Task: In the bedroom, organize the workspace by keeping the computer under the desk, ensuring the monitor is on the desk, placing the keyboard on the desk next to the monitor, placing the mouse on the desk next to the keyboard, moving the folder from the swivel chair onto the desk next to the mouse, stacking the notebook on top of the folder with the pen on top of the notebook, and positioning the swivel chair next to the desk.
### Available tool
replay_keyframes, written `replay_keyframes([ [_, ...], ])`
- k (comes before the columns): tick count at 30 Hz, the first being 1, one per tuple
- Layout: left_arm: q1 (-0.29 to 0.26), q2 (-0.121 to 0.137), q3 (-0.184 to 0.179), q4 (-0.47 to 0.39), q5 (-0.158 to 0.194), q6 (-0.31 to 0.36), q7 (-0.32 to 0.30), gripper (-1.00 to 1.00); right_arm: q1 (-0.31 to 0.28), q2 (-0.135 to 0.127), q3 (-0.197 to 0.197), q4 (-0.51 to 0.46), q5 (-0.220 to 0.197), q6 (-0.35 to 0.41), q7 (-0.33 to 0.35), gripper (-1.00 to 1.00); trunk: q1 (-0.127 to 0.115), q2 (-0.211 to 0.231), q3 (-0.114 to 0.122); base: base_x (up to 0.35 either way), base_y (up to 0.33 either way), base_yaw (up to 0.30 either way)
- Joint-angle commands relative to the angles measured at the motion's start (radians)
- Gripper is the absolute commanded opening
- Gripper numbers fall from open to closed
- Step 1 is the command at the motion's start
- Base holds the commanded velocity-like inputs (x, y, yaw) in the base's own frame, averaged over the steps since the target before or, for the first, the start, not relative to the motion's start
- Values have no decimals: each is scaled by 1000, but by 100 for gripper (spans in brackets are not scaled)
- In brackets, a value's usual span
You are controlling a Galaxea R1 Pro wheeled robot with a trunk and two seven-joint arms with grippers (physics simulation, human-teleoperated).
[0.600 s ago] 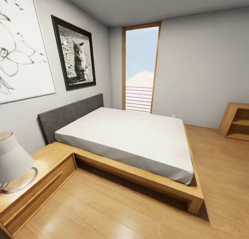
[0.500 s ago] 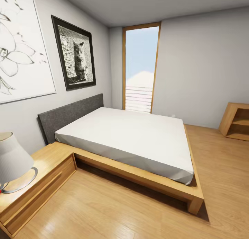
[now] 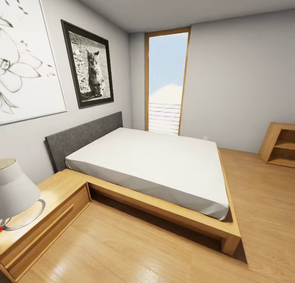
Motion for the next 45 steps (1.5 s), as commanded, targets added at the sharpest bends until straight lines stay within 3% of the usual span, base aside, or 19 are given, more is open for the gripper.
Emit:
replay_keyframes([
  [1,0,0,0,-1,0,1,0,100,-1,0,0,1,0,-9,0,100,-4,7,2,0,0,0],
  [8,0,0,1,-1,0,1,0,100,-1,0,-1,1,0,-47,0,100,-31,56,24,0,0,0],
  [21,0,1,2,-4,2,1,0,100,-1,-2,1,1,1,-49,0,100,-81,147,65,0,0,0],
  [45,0,12,2,-130,2,-19,1,100,-1,2,0,-1,-1,-59,0,100,-173,315,140,0,0,0],
])
